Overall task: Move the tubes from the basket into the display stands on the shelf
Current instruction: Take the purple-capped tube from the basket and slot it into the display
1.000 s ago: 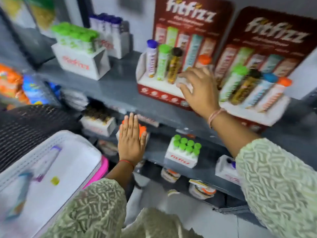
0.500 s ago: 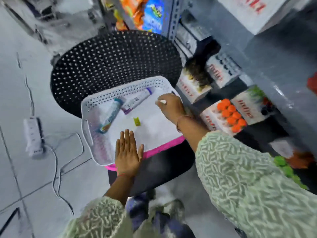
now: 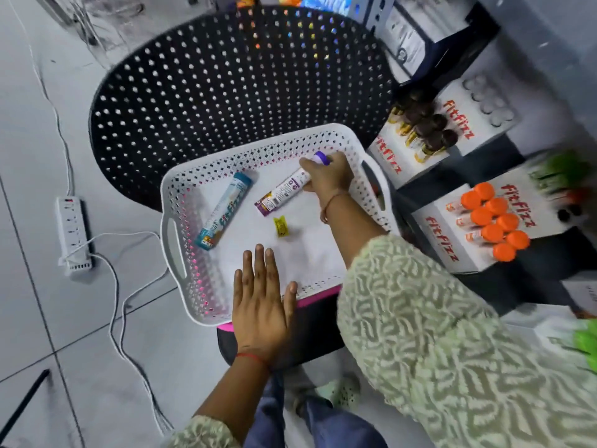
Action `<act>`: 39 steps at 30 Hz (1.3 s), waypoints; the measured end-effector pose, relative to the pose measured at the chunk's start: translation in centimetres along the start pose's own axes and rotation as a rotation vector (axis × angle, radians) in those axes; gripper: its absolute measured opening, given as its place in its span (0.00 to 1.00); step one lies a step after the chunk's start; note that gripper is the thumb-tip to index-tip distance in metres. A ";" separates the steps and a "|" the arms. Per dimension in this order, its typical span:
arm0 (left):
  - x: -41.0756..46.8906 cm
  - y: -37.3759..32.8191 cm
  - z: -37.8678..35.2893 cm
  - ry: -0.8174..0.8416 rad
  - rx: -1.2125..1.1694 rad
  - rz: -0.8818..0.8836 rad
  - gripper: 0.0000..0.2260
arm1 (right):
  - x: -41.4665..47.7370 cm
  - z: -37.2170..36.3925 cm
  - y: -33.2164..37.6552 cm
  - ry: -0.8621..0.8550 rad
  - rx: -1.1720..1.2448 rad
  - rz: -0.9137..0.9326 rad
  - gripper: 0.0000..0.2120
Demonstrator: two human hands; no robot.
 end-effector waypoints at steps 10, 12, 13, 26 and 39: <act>2.0 -11.0 3.8 0.035 -0.174 -0.176 0.35 | -15.2 28.1 11.7 -0.302 0.149 0.413 0.14; 2.3 -19.0 5.5 -0.006 -0.243 -0.358 0.31 | -18.8 35.2 13.5 -0.406 0.166 0.457 0.16; 2.2 -22.7 6.4 -0.028 -0.276 -0.442 0.30 | -20.4 38.0 14.1 -0.451 0.156 0.472 0.16; -7.6 -47.1 6.5 0.110 -0.314 -1.010 0.40 | -31.7 62.6 18.6 -0.835 -0.327 0.531 0.16; -7.4 -47.1 5.9 0.076 -0.201 -0.989 0.46 | -30.4 65.0 21.4 -0.756 -0.910 0.351 0.16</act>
Point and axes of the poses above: each hand's wrist, its own x-axis towards the middle knuckle, its own z-axis out of the back of the hand, y = z × x, the point moved 9 cm from there along x, towards the middle knuckle, and after that the axes turned 5 degrees about -y, right-handed, at the moved point
